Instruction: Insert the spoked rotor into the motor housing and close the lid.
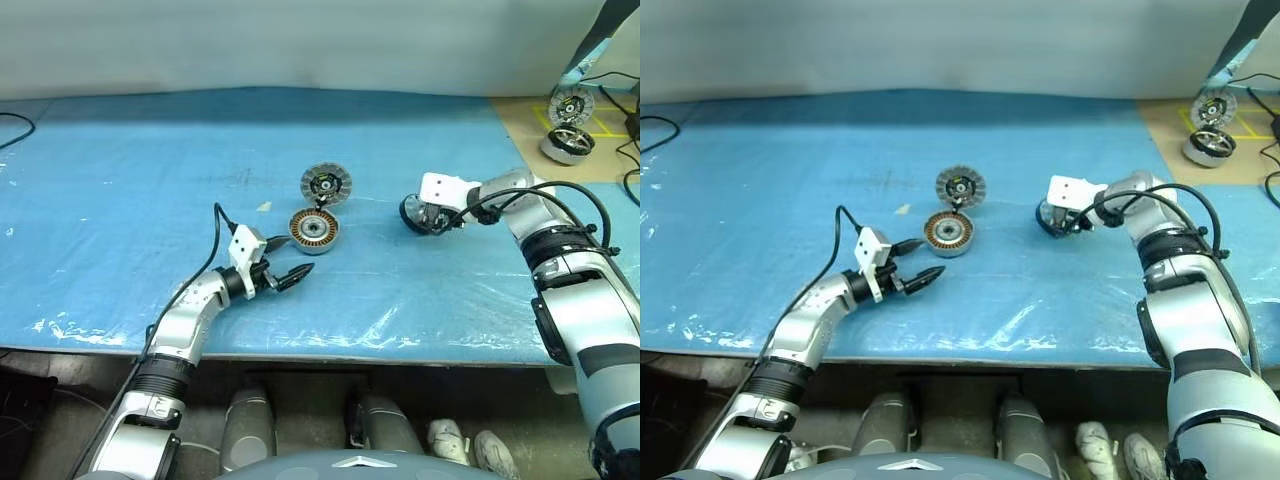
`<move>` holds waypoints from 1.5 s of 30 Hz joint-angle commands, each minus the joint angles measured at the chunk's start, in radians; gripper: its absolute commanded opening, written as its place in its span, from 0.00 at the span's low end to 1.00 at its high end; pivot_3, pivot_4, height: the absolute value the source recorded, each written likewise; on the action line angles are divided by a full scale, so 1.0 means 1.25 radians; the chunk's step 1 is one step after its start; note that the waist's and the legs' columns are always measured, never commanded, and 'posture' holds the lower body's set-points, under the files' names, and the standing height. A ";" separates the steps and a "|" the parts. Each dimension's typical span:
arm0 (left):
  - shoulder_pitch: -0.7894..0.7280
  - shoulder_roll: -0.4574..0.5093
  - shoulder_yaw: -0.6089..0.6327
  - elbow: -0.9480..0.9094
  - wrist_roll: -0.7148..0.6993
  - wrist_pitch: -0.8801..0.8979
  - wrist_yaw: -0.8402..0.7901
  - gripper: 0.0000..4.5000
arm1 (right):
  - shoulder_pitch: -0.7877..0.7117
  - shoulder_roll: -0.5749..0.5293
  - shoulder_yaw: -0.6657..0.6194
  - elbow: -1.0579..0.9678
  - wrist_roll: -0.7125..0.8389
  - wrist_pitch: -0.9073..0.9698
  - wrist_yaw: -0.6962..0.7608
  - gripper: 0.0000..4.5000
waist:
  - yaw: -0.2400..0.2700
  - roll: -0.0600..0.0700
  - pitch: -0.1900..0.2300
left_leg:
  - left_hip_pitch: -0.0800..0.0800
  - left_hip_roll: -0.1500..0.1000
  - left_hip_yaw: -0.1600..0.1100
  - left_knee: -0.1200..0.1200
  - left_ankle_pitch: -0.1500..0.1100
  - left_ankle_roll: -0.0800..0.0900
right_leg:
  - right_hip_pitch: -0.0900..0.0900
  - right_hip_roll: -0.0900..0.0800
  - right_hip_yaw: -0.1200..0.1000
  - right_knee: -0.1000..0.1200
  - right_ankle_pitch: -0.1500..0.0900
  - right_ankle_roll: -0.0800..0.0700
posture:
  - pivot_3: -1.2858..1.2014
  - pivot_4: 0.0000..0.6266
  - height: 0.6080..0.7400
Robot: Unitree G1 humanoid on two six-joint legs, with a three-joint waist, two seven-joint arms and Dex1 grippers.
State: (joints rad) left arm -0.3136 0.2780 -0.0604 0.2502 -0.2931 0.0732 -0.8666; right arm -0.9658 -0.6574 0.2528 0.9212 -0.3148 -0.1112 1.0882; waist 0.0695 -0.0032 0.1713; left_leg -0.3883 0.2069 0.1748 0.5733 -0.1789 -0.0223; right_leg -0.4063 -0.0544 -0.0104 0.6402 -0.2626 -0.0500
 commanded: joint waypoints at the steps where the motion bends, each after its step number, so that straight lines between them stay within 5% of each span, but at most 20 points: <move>1: -0.013 0.012 0.028 -0.036 -0.021 -0.005 -0.001 1.00 | 0.061 -0.005 -0.074 -0.169 0.113 0.093 0.045 0.38 | 0.000 0.000 0.000 | 0.000 0.000 0.000 0.000 0.000 0.000 | 0.000 0.000 0.000 0.000 0.000 0.000 | 0.52 0.24 1.00; 8: -0.017 0.034 0.031 -0.068 -0.039 0.016 -0.027 1.00 | 0.280 0.033 -0.160 -0.629 0.289 0.403 0.025 0.38 | 0.001 -0.001 0.001 | 0.000 0.000 0.000 -0.002 0.000 0.000 | 0.000 0.000 0.000 -0.001 0.000 0.001 | 0.52 0.24 1.00; 13: -0.024 0.060 0.036 -0.038 -0.039 0.010 -0.060 1.00 | 0.315 0.107 -0.175 -0.771 0.382 0.550 -0.043 0.38 | 0.001 -0.001 0.001 | 0.002 0.000 0.000 -0.003 0.000 -0.001 | 0.000 0.000 0.001 -0.001 0.000 0.001 | 0.52 0.24 1.00; 23: -0.038 0.077 0.051 0.003 -0.035 -0.017 -0.064 1.00 | 0.251 0.195 -0.131 -0.731 0.410 0.576 -0.130 0.38 | 0.001 -0.001 0.001 | 0.002 -0.002 0.000 -0.005 0.001 -0.006 | 0.000 0.000 0.002 -0.004 0.000 0.001 | 0.52 0.24 1.00; 45: -0.024 0.064 0.044 -0.027 -0.034 -0.011 -0.039 1.00 | 0.158 0.220 0.002 -0.549 0.313 0.400 -0.134 0.38 | 0.000 -0.001 0.001 | 0.002 -0.001 0.000 -0.007 0.001 -0.007 | 0.000 0.000 0.001 -0.003 0.002 0.004 | 0.52 0.24 1.00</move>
State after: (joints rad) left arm -0.3429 0.3557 -0.0142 0.2587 -0.3298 0.0675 -0.9138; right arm -0.7371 -0.3826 0.2529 0.2378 0.0887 0.4218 0.9188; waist 0.0694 -0.0049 0.1731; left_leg -0.3857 0.2051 0.1750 0.5653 -0.1780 -0.0307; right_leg -0.4063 -0.0545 -0.0093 0.6365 -0.2600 -0.0446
